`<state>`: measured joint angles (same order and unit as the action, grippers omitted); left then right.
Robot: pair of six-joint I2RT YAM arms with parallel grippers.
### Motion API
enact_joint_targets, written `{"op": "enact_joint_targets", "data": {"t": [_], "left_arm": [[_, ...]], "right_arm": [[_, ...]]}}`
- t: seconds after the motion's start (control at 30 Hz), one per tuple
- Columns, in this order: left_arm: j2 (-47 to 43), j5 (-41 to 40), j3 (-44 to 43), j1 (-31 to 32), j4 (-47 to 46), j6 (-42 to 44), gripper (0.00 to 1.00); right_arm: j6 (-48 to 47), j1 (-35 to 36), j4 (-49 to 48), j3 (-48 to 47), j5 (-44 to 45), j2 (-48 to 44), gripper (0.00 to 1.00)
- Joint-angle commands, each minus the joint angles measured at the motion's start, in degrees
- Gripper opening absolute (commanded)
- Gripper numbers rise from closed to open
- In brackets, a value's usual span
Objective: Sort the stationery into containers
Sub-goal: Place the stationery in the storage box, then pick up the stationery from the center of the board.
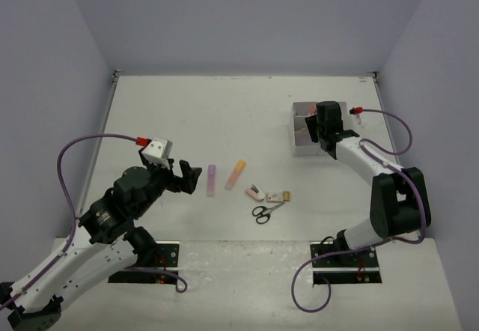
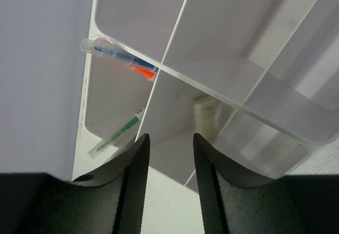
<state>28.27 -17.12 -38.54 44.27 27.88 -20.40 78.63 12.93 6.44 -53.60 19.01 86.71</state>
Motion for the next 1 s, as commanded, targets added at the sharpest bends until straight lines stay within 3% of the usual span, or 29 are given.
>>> {"op": "enact_joint_targets", "data": {"t": [0.0, 0.2, 0.27, 0.33, 0.47, 0.53, 0.57, 0.67, 0.73, 0.8, 0.87, 0.97], "left_arm": [[-0.1, 0.8, 0.2, 0.0, -1.7, 1.4, 1.00], [0.0, 0.6, 0.2, 0.1, -1.7, 1.4, 1.00], [0.0, 0.5, 0.2, 0.1, -1.6, 1.3, 1.00], [0.0, 0.4, 0.1, 0.1, -1.7, 1.3, 1.00], [-0.1, 0.3, 0.0, 0.1, -1.7, 1.3, 1.00], [-0.1, 0.3, 0.0, 0.1, -1.7, 1.3, 1.00], [-0.1, 0.2, 0.0, 0.1, -1.7, 1.3, 1.00], [0.2, 0.1, 0.0, 0.1, -1.7, 1.3, 1.00], [0.4, -0.3, 0.0, 0.2, -1.4, 1.3, 1.00], [0.5, -0.6, 0.0, 0.1, -1.4, 1.1, 1.00], [0.7, -0.6, 0.0, 0.1, -1.4, 1.1, 1.00], [1.3, -0.6, 0.0, 0.1, -1.2, 1.1, 1.00]], "right_arm": [[-1.6, -0.3, -0.7, -2.4, 3.0, -3.5, 0.51], [-10.6, -0.2, -3.0, -2.1, 0.9, -7.9, 0.56], [-23.6, 0.2, -5.2, -1.9, -5.1, -12.4, 0.60], [-34.0, 0.3, -5.5, -2.6, -16.8, -17.4, 0.63], [-53.1, 4.1, 7.9, -3.1, -31.0, -23.0, 0.65], [-60.3, 8.2, 17.4, -4.7, -31.6, -22.9, 0.66], [-63.8, 12.7, 24.9, -6.2, -25.3, -21.4, 0.66], [-64.0, 16.9, 31.6, -5.8, -17.4, -19.3, 0.66], [-64.3, 17.9, 31.5, -2.4, -17.8, -19.0, 0.68], [-61.9, 17.9, 32.0, -1.9, -15.8, -18.0, 0.80], [-57.9, 17.9, 31.5, -1.2, -9.2, -17.1, 0.84], [-50.3, 18.0, 25.1, 3.3, -5.6, -19.8, 0.99]]}}
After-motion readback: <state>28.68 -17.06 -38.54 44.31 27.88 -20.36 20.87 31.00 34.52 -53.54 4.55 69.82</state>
